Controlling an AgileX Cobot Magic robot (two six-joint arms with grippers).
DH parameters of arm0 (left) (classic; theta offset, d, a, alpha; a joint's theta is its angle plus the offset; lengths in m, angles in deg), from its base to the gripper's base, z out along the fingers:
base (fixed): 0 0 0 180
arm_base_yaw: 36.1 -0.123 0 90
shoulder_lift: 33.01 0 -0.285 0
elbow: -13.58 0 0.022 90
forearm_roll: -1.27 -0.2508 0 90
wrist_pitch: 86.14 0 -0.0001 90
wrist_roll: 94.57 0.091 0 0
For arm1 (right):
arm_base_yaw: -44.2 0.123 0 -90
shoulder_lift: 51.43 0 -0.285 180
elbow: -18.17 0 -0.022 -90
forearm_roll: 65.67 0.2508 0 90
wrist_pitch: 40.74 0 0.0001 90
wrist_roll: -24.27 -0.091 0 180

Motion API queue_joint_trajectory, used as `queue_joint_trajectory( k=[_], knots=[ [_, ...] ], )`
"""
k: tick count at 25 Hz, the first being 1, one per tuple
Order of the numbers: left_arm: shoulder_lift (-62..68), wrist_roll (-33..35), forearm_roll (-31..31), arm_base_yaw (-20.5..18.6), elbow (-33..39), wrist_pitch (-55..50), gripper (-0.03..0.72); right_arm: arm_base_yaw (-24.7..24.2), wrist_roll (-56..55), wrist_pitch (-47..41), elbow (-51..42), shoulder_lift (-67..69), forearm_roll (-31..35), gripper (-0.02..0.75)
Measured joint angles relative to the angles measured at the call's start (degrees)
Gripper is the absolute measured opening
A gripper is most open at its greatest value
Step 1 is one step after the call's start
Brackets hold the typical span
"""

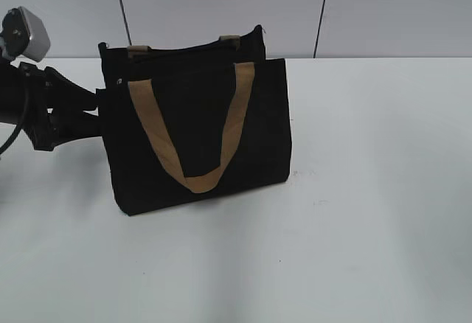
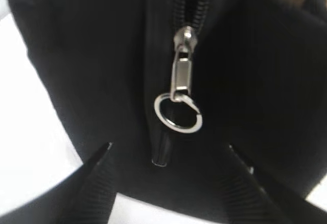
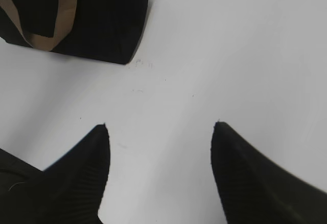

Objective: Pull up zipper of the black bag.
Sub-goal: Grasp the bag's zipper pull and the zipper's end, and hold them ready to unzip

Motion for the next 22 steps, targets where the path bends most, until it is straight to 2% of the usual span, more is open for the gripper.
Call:
queue_joint_trajectory(
  k=[9,16,22],
  knots=[
    [5.37,5.73,2.14,0.23,-0.04,-1.97,0.464,0.0,0.02,0.12,0.0,0.0,0.05,0.486],
    [8.63,10.86,7.38,0.31,-0.11,-4.09,0.461,0.0,0.07,0.12,0.0,0.0,0.06,0.486],
    [9.32,11.94,9.34,0.62,-0.11,-3.15,0.455,0.0,0.07,0.13,0.0,0.0,0.13,0.486]
  ],
)
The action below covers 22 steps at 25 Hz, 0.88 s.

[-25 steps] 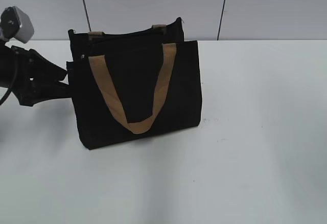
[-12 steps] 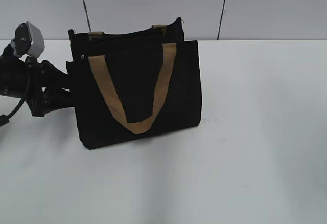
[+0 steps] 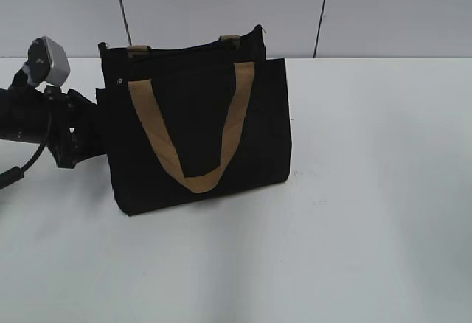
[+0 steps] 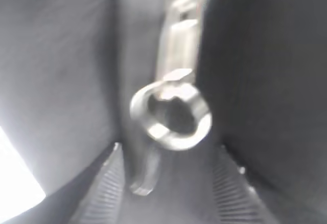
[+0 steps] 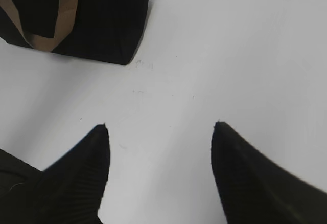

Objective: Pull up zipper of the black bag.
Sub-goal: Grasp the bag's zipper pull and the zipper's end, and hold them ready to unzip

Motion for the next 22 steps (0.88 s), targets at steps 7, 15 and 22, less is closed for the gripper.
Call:
queue_joint_trajectory(
  k=[7,15,22],
  knots=[
    [0.0,0.07,1.29,2.7,0.0,2.28,0.407,0.0,0.02,0.0,0.0,0.0,0.05,0.486],
    [0.0,0.09,1.29,3.87,0.0,7.0,0.354,0.0,0.02,0.05,0.0,0.0,0.3,0.486],
    [0.0,-1.61,1.07,3.94,0.0,7.19,0.062,0.0,0.02,0.05,0.0,0.0,1.06,0.486]
  ],
)
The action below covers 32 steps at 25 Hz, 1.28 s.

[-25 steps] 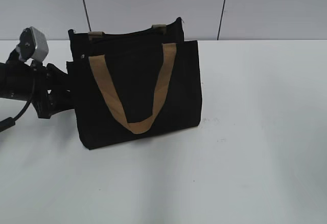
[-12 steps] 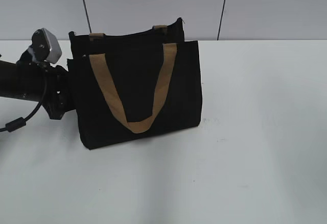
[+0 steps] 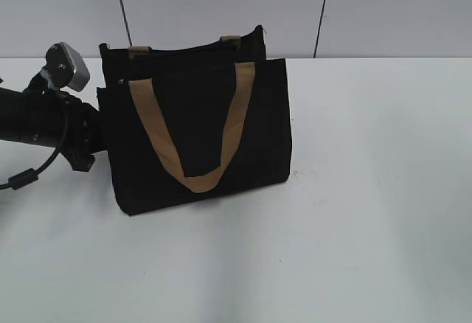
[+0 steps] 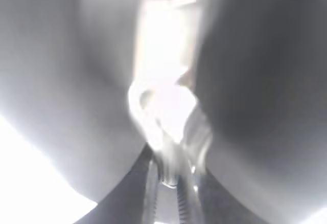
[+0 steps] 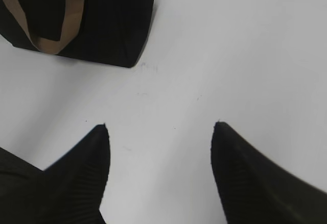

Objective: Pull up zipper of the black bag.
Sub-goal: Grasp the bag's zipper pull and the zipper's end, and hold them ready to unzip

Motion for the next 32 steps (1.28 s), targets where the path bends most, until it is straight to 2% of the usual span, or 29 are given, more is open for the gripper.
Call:
queue_joint_trajectory(
  k=[4,6,9,14,22,32],
  knots=[
    [-2.4,-6.51,-4.17,-0.24,0.0,0.0,0.062,0.0,0.06,0.05,0.0,0.0,1.03,0.486],
    [-5.01,-7.88,-7.72,-0.3,0.0,0.0,0.06,0.0,0.62,0.23,0.0,0.0,1.15,0.486],
    [-9.68,-9.34,-9.59,-0.36,0.0,0.0,0.06,0.0,1.36,2.15,0.0,0.0,1.15,0.479],
    [-16.33,-10.89,-10.51,-0.36,0.0,0.69,0.056,0.0,3.09,5.24,0.0,0.77,2.32,0.468],
    [-22.19,-11.17,-11.05,-0.41,0.0,2.75,0.048,0.0,11.97,5.59,1.12,4.54,12.36,0.465],
    [-27.58,-11.17,-11.22,-0.41,0.0,5.08,0.03,0.0,17.47,-0.39,14.15,15.93,18.14,0.442]
  ],
)
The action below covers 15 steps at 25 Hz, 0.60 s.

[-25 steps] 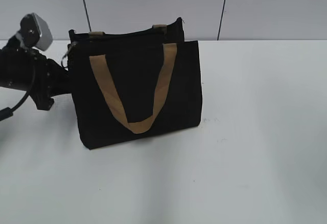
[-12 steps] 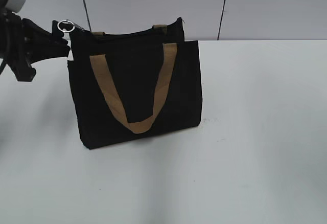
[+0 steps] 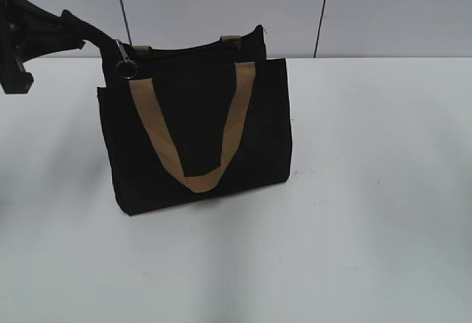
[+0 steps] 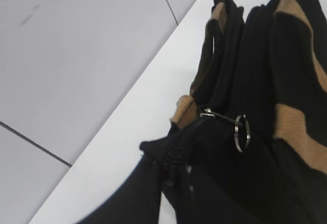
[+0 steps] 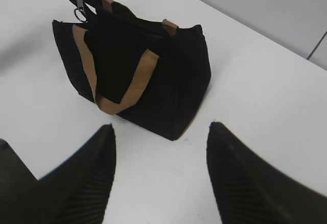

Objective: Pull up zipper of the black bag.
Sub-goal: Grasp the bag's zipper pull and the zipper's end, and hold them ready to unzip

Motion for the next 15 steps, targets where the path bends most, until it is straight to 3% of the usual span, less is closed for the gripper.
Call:
queue_joint_trajectory(
  k=[4,10,15],
  knots=[
    [-1.32,0.0,0.57,0.0,0.0,0.14,0.03,3.28,0.7,-0.14,2.05,4.14,0.33,0.442],
    [-1.42,-0.88,7.33,0.0,0.0,0.21,0.03,16.76,3.03,4.98,5.87,11.86,0.39,0.442],
    [-1.42,-9.09,11.43,0.0,0.0,0.21,0.03,24.18,7.19,13.3,9.73,18.29,0.64,0.441]
  ],
)
